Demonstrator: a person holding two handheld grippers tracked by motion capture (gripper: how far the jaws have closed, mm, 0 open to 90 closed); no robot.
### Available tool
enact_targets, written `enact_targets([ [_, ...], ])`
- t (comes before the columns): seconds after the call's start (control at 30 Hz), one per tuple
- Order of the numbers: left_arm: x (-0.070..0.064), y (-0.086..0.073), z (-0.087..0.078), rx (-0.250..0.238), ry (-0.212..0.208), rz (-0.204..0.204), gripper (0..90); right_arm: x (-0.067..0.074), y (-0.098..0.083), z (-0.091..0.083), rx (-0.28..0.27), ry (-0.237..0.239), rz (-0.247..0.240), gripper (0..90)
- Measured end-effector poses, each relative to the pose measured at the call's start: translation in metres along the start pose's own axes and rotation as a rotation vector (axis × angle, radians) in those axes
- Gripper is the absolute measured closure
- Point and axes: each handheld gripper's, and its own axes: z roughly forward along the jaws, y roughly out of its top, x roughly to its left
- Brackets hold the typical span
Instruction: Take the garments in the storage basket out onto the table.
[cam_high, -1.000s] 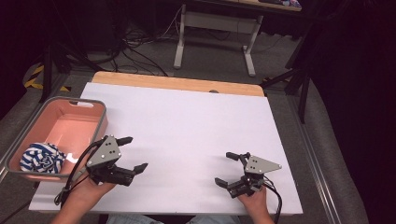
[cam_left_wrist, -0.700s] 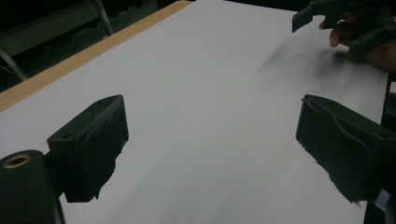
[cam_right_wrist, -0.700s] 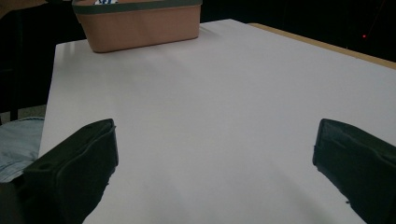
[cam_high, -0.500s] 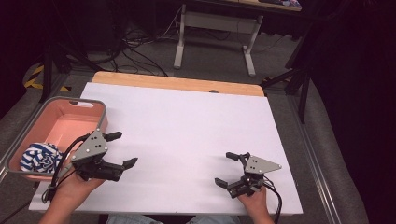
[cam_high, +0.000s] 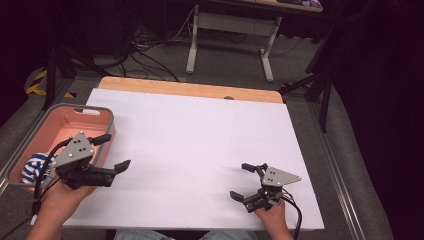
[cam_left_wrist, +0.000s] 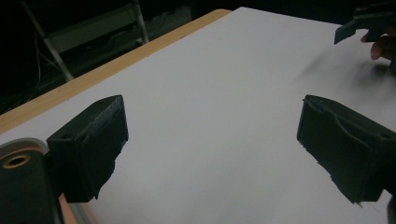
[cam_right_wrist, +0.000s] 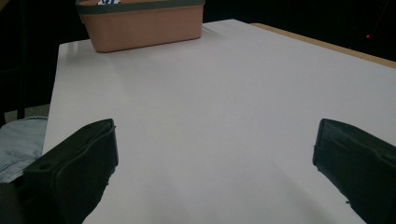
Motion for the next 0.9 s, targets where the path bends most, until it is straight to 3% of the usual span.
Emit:
enact_targets([
  [0.57, 0.021, -0.007, -0.021, 0.0, 0.077, -0.033, 8.8, 0.0, 0.0, 0.0, 0.0, 0.005, 0.002, 0.3],
  [0.73, 0.03, -0.011, -0.029, -0.01, 0.11, -0.069, 8.7, 0.001, 0.001, 0.0, 0.001, 0.004, -0.01, 0.4],
  [0.9, 0.036, -0.014, -0.036, -0.006, 0.136, -0.079, 8.7, 0.0, 0.0, 0.0, 0.001, 0.006, -0.003, 0.3],
])
